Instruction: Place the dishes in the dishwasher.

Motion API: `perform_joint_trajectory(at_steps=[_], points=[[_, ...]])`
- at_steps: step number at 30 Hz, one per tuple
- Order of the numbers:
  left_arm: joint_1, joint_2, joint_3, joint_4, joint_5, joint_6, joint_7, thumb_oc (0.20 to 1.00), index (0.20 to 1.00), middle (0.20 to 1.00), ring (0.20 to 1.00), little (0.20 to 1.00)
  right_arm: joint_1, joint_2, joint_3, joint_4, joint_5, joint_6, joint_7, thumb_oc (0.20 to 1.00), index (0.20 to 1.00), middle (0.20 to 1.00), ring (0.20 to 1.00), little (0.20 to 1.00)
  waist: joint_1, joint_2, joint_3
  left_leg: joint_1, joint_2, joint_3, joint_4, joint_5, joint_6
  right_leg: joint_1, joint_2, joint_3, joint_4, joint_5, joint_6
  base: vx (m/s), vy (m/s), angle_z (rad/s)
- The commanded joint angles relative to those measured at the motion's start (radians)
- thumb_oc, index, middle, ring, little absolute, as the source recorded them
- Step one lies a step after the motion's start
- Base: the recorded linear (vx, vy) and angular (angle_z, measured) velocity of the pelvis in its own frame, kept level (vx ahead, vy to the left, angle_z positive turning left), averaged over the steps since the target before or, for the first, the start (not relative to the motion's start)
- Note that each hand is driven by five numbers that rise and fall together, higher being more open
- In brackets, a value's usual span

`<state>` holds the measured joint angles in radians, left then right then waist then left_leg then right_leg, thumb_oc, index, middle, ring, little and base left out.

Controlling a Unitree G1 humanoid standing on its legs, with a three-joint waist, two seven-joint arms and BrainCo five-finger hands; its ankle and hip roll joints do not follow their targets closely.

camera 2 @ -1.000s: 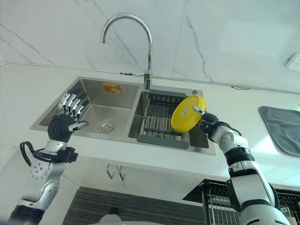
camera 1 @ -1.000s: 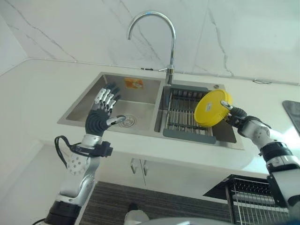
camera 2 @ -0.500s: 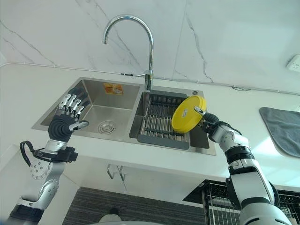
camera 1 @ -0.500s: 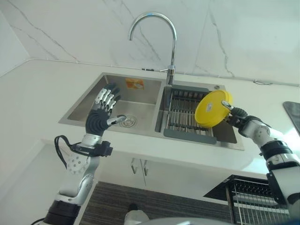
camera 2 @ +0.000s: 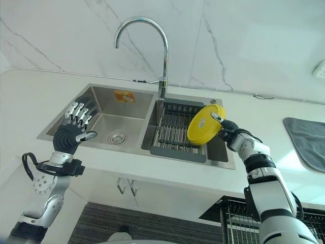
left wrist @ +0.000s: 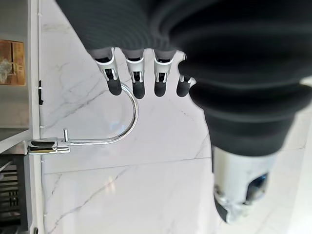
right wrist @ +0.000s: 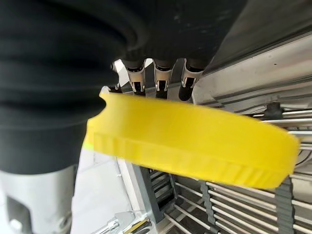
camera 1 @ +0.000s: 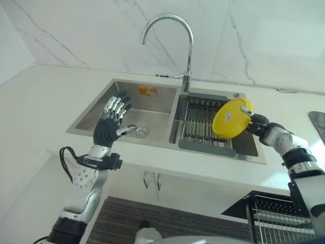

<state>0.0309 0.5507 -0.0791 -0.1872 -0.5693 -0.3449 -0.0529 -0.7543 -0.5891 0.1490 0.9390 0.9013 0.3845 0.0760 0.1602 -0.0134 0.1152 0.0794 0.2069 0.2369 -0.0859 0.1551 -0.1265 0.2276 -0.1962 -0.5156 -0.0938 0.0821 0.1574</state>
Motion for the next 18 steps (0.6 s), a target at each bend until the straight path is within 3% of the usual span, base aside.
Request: perform_joint_trajectory(at_steps=[1,16,17,18], points=[[-0.08,0.044,-0.05,-0.051,-0.011,-0.028,0.0,1.0,1.0,1.0,1.0,1.0,-0.161,-0.07,0.05,0.027,-0.024,-0.048,0.016,1.0,1.0,1.0,1.0,1.0,0.055,-0.002,0.001,0.074,-0.001,-0.037,-0.001,-0.124,-0.026,0.003,-0.011,-0.005,0.006,-0.075,-0.019,0.03,0.0,0.09],[-0.086,0.052,-0.06,-0.057,-0.003,0.002,0.01,1.0,1.0,1.0,1.0,1.0,-0.208,-0.091,0.096,0.112,-0.135,-0.015,0.053,1.0,1.0,1.0,1.0,1.0,0.07,-0.007,0.012,0.072,-0.009,-0.05,-0.001,-0.124,-0.022,0.008,-0.012,-0.005,0.006,-0.074,-0.015,0.01,0.0,0.02],[-0.086,0.053,-0.061,-0.057,-0.003,0.003,0.011,1.0,1.0,1.0,1.0,1.0,-0.211,-0.092,0.096,0.116,-0.142,-0.019,0.053,0.602,0.602,0.602,0.602,0.602,0.07,-0.007,0.012,0.072,-0.009,-0.051,-0.001,-0.124,-0.021,0.008,-0.012,-0.004,0.006,-0.074,-0.015,0.0,0.0,0.0],[-0.086,0.052,-0.062,-0.058,0.0,0.004,0.014,1.0,1.0,1.0,1.0,1.0,-0.216,-0.093,0.099,0.122,-0.154,-0.033,0.046,0.435,0.435,0.435,0.435,0.435,0.071,-0.007,0.013,0.072,-0.01,-0.052,-0.001,-0.124,-0.021,0.008,-0.012,-0.004,0.006,-0.074,-0.015,0.0,0.0,0.0]])
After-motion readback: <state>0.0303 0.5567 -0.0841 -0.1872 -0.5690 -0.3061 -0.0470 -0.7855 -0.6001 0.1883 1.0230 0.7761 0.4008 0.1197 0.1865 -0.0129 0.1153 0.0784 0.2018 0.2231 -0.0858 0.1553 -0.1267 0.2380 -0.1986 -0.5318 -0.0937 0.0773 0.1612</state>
